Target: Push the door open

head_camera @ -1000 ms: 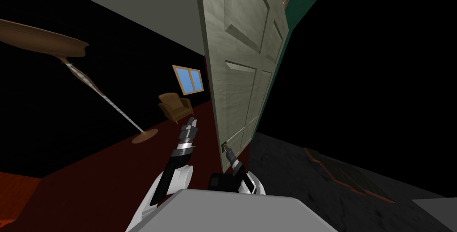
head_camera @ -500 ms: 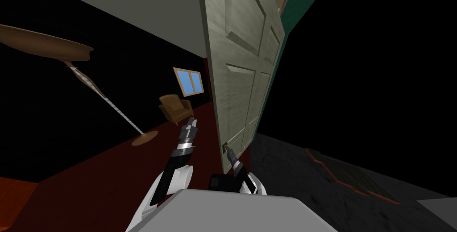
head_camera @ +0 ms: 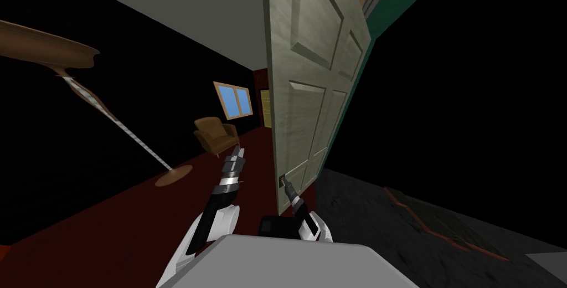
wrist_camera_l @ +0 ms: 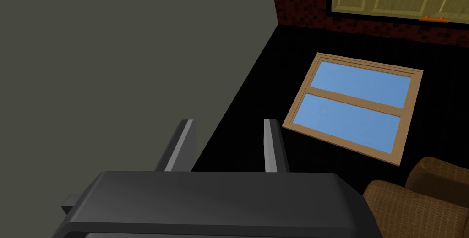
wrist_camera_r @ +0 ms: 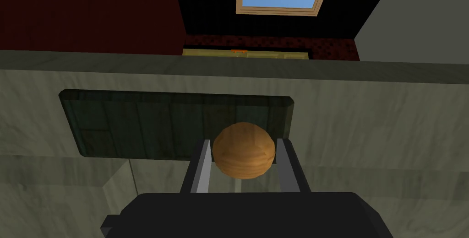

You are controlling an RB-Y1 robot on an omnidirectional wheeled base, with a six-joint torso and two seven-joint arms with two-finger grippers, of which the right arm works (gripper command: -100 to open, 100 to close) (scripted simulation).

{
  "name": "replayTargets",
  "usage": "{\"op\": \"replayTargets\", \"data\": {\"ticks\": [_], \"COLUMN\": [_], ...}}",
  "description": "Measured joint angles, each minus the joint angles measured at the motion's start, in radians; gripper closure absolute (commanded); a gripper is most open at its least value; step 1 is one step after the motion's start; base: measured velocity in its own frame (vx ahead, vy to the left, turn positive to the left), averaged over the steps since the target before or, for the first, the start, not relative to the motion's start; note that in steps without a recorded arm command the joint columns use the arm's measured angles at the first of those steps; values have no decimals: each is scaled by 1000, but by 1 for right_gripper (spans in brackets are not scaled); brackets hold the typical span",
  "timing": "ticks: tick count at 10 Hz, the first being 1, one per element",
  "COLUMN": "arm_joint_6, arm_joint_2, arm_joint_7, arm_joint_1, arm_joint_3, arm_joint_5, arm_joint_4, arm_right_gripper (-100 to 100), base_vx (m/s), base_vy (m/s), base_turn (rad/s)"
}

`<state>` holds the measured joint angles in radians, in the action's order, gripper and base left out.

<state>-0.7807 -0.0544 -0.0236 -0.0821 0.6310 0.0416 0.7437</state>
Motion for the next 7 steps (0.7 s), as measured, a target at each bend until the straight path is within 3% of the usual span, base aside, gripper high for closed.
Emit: {"op": "replayTargets", "data": {"ticks": [2,5,6,7], "arm_joint_6": [11,17,18,21], "arm_joint_2": [-8,-17,-17,-19], "arm_joint_7": [9,15,17,25], "arm_joint_1": [11,10,6,21], "arm_joint_3": [-25,-58,-69,-59], "arm_joint_5": [4,13,16,12], "arm_joint_4": [22,31,21,35], "arm_right_gripper": [100,100,-100,-100], "base_vx": [120,93,-50,-127], "base_vy": [133,61,-69,-167], "base_turn": [-38,-44,-159,-108]}}
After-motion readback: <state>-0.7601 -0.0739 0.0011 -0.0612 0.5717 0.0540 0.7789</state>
